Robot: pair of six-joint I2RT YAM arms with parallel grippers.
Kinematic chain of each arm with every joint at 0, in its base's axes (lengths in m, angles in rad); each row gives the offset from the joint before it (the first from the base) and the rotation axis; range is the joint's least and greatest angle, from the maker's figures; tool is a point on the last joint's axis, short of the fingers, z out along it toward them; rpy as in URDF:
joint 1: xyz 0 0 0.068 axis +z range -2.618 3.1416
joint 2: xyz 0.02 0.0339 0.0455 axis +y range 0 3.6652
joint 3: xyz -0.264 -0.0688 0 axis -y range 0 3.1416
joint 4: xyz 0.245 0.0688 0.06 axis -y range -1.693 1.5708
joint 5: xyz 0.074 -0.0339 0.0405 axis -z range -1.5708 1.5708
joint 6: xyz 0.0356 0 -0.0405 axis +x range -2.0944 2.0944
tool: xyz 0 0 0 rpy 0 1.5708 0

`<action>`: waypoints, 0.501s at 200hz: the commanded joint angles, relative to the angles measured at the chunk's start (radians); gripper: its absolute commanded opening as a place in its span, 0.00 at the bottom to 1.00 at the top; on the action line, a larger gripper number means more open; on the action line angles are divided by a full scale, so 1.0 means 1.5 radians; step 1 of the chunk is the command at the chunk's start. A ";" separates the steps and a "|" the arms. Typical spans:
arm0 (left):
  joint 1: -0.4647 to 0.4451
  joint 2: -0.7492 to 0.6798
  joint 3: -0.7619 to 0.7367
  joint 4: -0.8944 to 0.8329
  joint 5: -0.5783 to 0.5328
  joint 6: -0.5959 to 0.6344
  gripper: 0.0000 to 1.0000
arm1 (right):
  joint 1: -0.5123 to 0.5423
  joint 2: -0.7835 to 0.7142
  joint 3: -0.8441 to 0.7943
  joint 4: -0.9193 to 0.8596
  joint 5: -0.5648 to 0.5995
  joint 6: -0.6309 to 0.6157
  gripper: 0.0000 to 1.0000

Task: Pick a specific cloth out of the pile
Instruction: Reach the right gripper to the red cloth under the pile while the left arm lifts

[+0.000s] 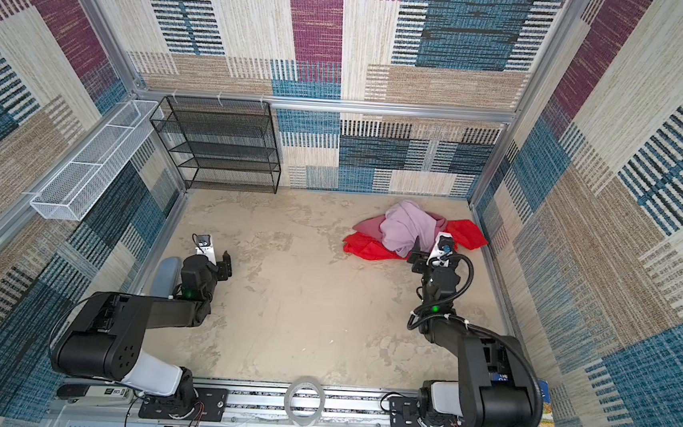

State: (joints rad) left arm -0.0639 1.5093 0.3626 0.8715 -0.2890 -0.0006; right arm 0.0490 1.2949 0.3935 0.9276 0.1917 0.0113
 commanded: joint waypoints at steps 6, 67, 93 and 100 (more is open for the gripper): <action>0.000 -0.011 0.001 0.020 -0.003 0.009 0.75 | 0.018 -0.059 0.040 -0.175 -0.012 0.029 0.89; -0.008 -0.156 0.093 -0.217 -0.044 0.005 0.69 | 0.094 -0.030 0.160 -0.307 -0.062 0.048 0.88; -0.020 -0.161 0.191 -0.367 -0.043 -0.057 0.67 | 0.140 0.041 0.253 -0.401 -0.058 0.050 0.86; -0.025 -0.158 0.213 -0.393 -0.036 -0.069 0.67 | 0.153 0.066 0.281 -0.430 -0.060 0.051 0.85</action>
State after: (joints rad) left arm -0.0864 1.2736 0.5919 0.5011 -0.3435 -0.0216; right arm 0.2325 1.3125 0.7128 0.4454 0.1158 0.0708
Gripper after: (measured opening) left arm 0.666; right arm 0.869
